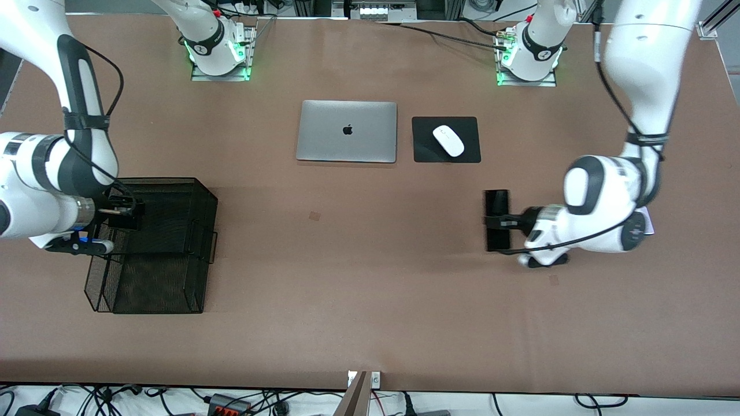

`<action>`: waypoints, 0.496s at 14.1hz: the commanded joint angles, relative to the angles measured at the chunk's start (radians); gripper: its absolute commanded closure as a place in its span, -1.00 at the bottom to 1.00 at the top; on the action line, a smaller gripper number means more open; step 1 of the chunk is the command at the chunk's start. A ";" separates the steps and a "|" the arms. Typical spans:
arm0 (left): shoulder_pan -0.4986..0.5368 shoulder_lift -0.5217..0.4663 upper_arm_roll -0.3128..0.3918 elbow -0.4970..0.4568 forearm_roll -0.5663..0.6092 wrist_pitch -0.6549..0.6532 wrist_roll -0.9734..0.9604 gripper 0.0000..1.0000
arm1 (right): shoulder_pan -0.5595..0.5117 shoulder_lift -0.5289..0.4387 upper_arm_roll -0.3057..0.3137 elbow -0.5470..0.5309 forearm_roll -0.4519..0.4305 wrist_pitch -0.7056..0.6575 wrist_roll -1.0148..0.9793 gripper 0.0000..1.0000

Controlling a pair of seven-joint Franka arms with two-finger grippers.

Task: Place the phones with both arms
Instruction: 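Carry the flip phone into the basket while the left gripper carries the tall phone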

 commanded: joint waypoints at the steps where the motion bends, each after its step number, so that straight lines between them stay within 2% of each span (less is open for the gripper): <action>1: -0.132 0.009 0.031 0.060 -0.065 0.070 -0.118 0.06 | -0.037 0.015 0.018 -0.010 -0.005 0.055 -0.047 0.40; 2: -0.176 0.019 0.032 0.067 -0.073 0.104 -0.183 0.06 | -0.040 0.024 0.018 -0.010 -0.005 0.075 -0.061 0.40; 4: -0.273 0.066 0.043 0.150 -0.076 0.174 -0.322 0.09 | -0.042 0.030 0.018 -0.008 -0.005 0.092 -0.067 0.36; 5: -0.301 0.094 0.049 0.193 -0.068 0.178 -0.384 0.10 | -0.040 0.030 0.018 -0.007 -0.003 0.095 -0.067 -0.26; 6: -0.318 0.115 0.049 0.233 -0.062 0.179 -0.413 0.10 | -0.042 0.030 0.018 -0.002 -0.001 0.101 -0.067 -0.99; 7: -0.328 0.135 0.051 0.263 -0.062 0.185 -0.427 0.10 | -0.040 0.024 0.018 0.001 -0.003 0.094 -0.067 -1.00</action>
